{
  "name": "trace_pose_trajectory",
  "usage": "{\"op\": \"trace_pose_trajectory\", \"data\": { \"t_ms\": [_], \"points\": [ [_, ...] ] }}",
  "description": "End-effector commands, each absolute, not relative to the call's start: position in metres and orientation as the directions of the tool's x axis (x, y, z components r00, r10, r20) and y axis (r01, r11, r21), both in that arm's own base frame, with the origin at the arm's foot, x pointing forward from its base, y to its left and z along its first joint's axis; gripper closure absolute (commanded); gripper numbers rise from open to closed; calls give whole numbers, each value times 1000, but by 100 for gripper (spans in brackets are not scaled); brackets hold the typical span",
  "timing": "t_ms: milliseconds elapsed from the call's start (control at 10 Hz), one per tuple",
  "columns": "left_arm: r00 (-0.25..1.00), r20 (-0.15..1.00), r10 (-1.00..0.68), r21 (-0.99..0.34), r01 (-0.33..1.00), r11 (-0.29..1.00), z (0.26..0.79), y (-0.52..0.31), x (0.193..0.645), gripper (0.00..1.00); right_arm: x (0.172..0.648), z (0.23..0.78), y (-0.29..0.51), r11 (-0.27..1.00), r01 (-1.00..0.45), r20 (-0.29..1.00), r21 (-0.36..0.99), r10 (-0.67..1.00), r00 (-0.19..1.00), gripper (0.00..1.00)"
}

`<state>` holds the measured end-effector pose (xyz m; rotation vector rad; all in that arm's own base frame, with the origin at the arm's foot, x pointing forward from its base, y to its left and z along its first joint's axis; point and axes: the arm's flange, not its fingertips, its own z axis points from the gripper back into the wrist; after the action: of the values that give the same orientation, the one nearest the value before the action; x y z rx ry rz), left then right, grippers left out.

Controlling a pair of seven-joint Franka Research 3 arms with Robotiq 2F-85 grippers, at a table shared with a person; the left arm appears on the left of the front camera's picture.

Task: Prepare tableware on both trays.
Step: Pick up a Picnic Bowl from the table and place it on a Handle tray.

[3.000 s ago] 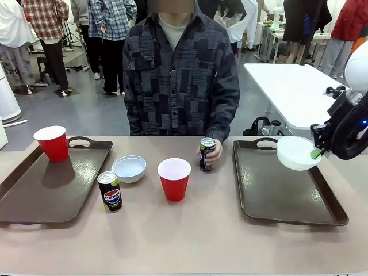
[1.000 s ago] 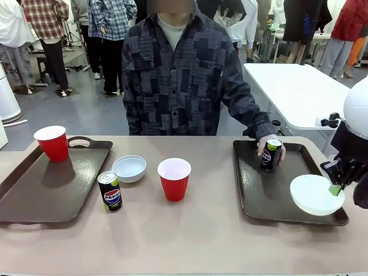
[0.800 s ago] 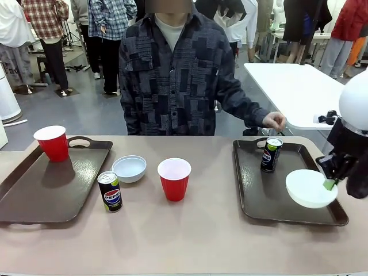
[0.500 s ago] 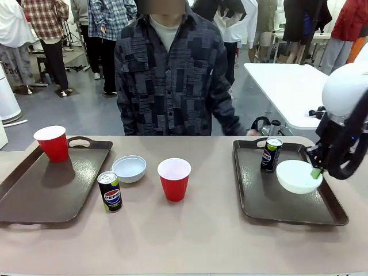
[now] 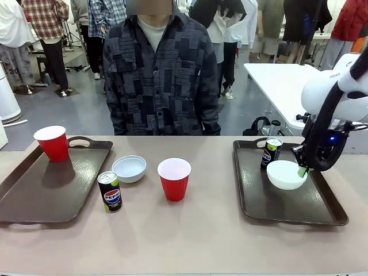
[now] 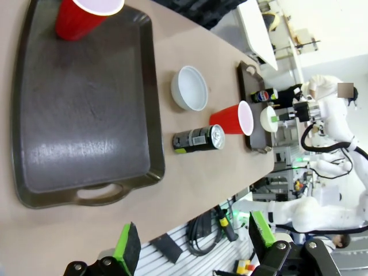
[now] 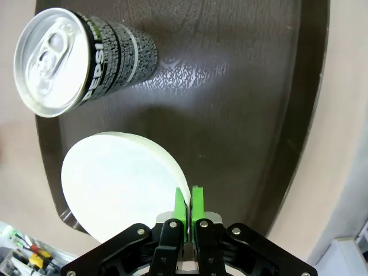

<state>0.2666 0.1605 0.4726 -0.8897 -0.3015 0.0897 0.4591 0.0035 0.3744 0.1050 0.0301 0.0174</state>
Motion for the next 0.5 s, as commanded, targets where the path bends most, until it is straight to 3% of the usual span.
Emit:
{"op": "trace_pose_trajectory", "data": {
  "t_ms": [0,400],
  "points": [
    [951,236,201,-782,63,620,472,161,267,0,469,362,8,994,36,-29,100,-33,999,96],
    [951,236,201,-782,63,620,472,161,267,0,474,345,14,997,65,-36,30,-64,997,96]
  ]
}}
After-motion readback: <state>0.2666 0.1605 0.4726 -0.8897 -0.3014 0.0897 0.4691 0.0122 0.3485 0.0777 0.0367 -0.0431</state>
